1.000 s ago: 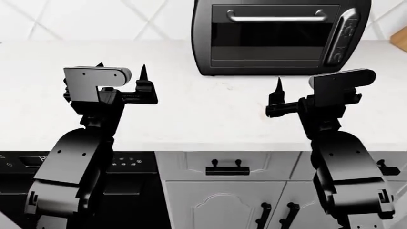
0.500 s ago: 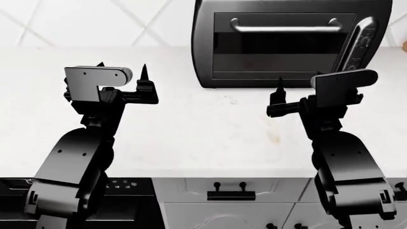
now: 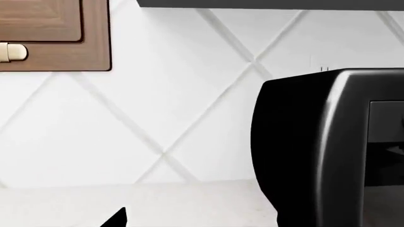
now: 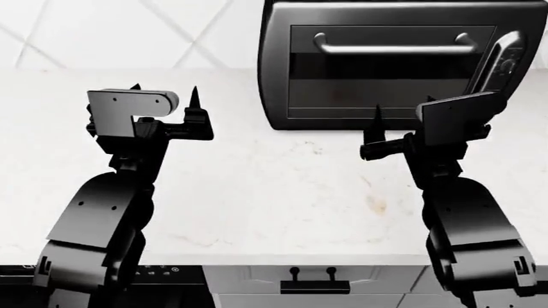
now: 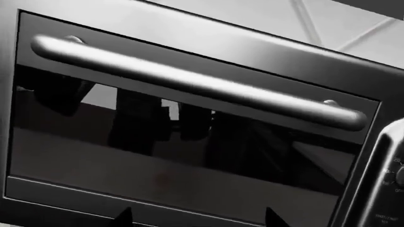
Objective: Open the toaster oven door.
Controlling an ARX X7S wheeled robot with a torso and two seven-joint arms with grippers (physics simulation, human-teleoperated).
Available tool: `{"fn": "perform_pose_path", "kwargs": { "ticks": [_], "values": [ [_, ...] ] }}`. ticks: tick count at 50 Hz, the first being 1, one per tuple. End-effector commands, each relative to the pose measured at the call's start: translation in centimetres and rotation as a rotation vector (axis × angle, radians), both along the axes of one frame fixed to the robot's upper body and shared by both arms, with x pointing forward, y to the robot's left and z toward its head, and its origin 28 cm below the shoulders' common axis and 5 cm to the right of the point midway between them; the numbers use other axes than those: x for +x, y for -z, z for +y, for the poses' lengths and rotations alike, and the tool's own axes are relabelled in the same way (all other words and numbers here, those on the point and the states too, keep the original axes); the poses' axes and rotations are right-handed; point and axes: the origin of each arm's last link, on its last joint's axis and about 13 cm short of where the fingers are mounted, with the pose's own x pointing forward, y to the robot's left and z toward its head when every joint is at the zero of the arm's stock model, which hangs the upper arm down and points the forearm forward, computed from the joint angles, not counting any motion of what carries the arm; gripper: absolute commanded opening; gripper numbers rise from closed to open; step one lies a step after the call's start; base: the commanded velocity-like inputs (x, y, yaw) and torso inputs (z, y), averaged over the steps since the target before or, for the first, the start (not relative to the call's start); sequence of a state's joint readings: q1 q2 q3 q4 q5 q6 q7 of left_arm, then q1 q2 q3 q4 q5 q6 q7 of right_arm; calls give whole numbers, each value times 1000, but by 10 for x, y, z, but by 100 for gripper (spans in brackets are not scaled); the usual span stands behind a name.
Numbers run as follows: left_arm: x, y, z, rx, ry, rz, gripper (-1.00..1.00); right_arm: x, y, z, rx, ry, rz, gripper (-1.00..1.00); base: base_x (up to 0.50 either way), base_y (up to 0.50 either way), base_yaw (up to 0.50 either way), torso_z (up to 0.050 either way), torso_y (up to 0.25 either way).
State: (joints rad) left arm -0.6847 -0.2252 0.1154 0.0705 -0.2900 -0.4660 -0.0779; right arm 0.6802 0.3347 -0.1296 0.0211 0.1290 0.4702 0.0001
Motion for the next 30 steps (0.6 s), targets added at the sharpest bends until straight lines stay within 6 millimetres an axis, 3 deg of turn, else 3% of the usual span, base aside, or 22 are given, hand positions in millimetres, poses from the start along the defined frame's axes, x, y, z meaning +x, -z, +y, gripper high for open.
{"fn": "perform_pose_path", "kwargs": {
  "ticks": [1, 4, 14, 22, 30],
  "values": [
    [0, 1, 0, 0, 1, 2, 100, -7, -14, -11, -278, -9, 27, 100, 0, 0, 0, 0, 0],
    [2, 2, 0, -1, 2, 3, 100, -12, -30, -20, -482, -14, 55, 100, 0, 0, 0, 0, 0],
    [3, 6, -1, -1, 7, 11, 100, -24, -83, -40, -918, 6, 138, 100, 0, 0, 0, 0, 0],
    [3, 8, -2, 1, 6, 13, 100, -23, -114, -50, -1120, 28, 193, 100, 0, 0, 0, 0, 0],
    [2, 8, -2, 3, 8, 13, 100, -11, -131, -52, -1278, 44, 236, 100, 0, 0, 0, 0, 0]
  ]
}}
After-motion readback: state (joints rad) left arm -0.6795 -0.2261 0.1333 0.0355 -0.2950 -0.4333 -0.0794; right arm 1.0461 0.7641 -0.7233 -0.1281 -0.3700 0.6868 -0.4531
